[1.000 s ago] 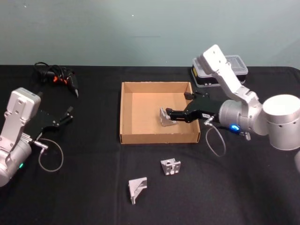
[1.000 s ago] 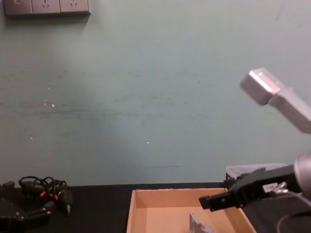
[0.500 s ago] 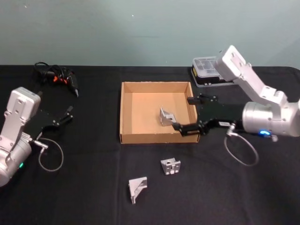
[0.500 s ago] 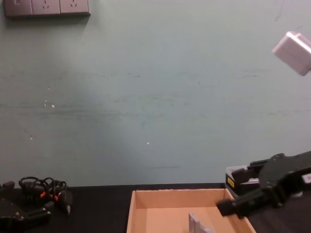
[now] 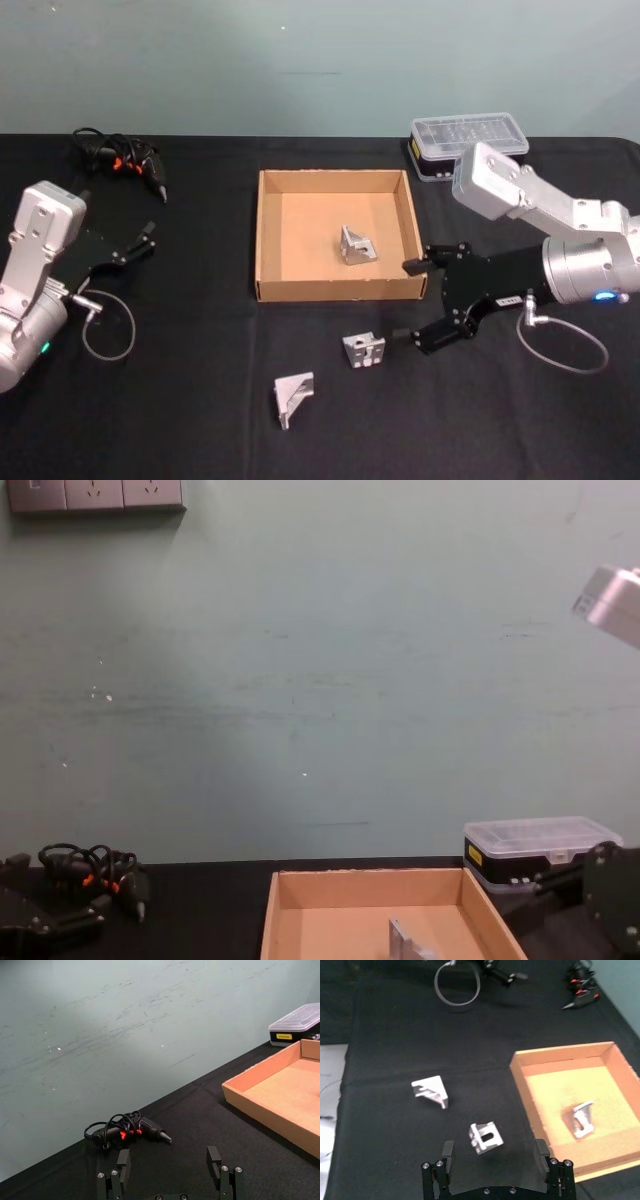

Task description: Use one hand to pick up the angle iron from the table and place it into the box.

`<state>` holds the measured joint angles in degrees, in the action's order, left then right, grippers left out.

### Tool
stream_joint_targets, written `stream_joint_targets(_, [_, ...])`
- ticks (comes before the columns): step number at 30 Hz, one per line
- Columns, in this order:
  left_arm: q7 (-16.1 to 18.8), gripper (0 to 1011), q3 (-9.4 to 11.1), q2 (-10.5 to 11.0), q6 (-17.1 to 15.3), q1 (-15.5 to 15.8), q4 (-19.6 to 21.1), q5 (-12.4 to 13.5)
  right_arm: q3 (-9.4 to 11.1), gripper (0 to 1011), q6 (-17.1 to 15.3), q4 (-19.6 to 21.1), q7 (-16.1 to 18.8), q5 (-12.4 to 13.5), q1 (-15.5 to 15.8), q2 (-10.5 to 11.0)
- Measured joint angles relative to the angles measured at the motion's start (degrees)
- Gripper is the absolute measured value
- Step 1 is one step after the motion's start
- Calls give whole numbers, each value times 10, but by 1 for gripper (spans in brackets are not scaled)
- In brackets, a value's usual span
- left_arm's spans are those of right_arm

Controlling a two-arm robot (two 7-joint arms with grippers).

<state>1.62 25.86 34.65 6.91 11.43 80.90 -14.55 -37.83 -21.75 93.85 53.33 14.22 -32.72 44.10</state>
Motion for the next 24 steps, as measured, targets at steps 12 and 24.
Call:
stream_joint_targets(12, [0,1000,0,0,0,0,0,0,-45,1004,0,-6,18,-14,-24,5])
stream_joint_targets(24, [0,1000,0,0,0,0,0,0,-94,1004,5,-44,24,-34,-54,-27])
